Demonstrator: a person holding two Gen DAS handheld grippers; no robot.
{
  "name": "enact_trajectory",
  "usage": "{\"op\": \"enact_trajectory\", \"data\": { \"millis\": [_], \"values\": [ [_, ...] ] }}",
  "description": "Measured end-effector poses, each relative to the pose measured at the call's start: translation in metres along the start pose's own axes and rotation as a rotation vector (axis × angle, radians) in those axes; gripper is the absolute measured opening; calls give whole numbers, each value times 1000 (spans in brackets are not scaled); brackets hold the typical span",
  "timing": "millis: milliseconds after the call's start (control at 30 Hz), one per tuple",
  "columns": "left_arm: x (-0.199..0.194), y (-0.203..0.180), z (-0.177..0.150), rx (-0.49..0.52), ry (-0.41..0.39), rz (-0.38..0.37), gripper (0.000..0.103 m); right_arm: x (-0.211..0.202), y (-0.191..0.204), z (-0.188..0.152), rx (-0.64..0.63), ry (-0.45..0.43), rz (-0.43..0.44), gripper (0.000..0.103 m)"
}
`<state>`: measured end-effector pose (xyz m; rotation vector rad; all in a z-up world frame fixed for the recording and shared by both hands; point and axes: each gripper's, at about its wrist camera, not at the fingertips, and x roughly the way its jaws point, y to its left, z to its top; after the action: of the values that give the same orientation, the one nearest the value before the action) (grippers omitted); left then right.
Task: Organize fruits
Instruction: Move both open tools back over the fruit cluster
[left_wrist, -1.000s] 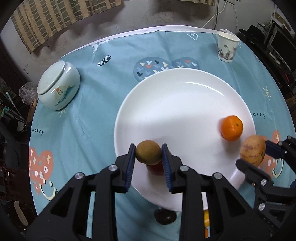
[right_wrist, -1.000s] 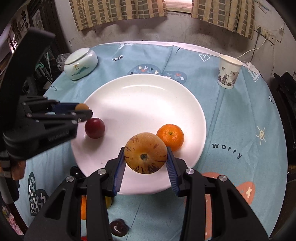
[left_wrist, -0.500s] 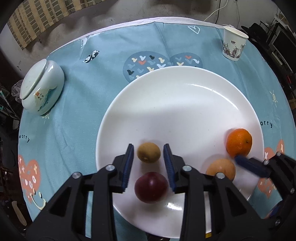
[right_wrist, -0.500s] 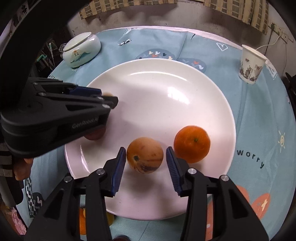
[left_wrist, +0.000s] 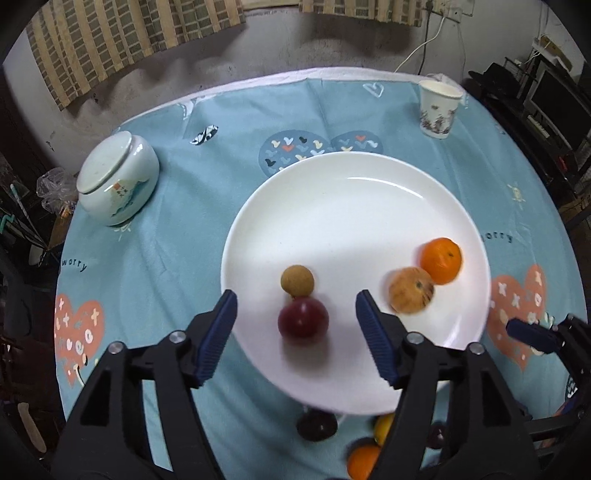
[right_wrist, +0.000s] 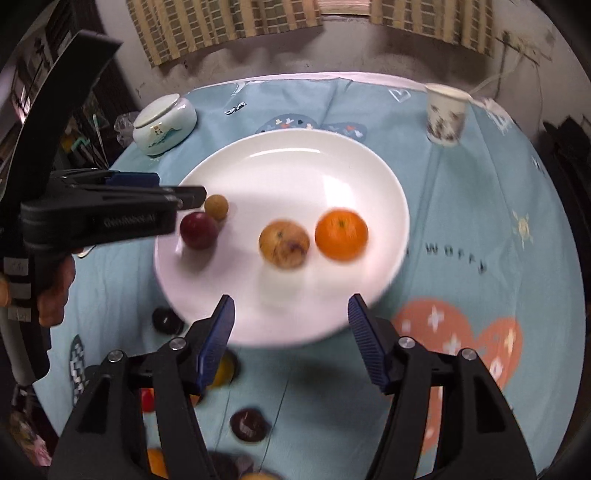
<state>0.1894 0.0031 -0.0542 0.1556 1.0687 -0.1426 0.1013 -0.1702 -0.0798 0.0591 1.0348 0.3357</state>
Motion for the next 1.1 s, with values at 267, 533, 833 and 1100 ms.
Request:
{"op": "enact_trajectory", "data": {
  "millis": [267, 533, 833, 1100],
  "values": [
    [-55, 19, -68, -81, -37, -76, 72, -41, -20, -95, 95, 58, 20, 64],
    [-71, 34, -163, -81, 61, -47, 75, -64, -11, -150, 28, 77, 41, 64],
    [-74, 2, -222, -1, 140, -101, 78, -61, 27, -184, -178, 174, 135, 64],
    [-78, -2, -239, 1, 166, -119, 79, -47, 60, -197, -286, 246, 204, 64]
  ]
}}
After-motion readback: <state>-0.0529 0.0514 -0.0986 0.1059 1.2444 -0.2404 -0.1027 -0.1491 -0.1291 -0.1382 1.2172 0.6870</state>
